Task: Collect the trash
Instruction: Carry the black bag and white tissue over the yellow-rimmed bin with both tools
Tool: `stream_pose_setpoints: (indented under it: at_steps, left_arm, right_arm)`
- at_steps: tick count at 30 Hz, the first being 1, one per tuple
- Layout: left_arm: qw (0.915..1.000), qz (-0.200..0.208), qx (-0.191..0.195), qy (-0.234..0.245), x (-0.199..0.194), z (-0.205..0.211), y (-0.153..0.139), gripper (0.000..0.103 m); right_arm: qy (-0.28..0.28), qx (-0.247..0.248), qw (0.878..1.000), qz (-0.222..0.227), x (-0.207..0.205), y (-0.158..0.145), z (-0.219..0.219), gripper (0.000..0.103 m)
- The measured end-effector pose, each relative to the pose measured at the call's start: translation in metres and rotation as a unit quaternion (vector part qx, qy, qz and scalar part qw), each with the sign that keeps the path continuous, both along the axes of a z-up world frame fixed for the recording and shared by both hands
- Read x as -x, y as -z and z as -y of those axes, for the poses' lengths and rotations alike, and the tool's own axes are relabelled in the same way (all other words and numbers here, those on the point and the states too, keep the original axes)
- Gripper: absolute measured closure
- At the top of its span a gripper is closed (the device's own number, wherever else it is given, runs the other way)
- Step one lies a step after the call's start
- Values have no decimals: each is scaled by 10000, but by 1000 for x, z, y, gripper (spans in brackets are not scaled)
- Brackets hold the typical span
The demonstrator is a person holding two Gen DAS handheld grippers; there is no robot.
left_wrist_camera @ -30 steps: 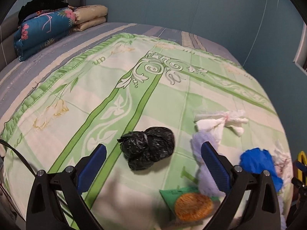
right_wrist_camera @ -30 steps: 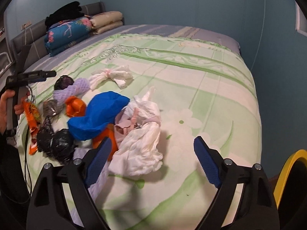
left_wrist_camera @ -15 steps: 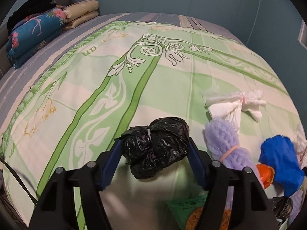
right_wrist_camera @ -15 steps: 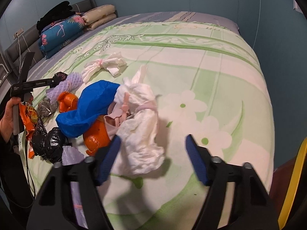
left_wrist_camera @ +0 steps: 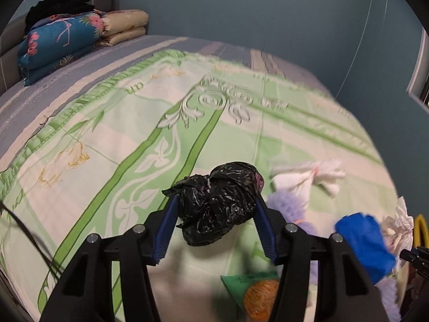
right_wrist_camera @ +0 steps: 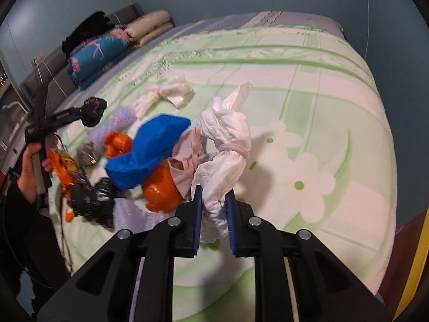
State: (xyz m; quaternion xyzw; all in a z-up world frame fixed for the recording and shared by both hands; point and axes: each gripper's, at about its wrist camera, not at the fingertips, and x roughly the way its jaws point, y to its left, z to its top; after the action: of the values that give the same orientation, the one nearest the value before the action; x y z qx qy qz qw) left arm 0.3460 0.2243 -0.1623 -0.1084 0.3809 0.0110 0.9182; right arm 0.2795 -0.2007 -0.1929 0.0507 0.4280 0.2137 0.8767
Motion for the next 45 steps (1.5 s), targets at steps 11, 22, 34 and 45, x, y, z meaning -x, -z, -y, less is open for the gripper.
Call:
stream_pose_setpoints:
  at_steps: [11,22,34,45]
  left_arm:
    - [9965,767,318,-103,47,18,-42,51]
    - [9906,1208,300,563,82,93,-88,51]
    - [9764,1550,101,1499,110,192,-134,51]
    - [9571,1833,192,2236,124,278,-160,51]
  right_arm:
    - [162,-499,9969,594,36,-51,22,88]
    - [274,-681,9900,1206,73,-104,47,88]
    - [671,-534,9820,1682,118,-140,97,88]
    - [1285,-372,9700,2031,150,-163,151,88]
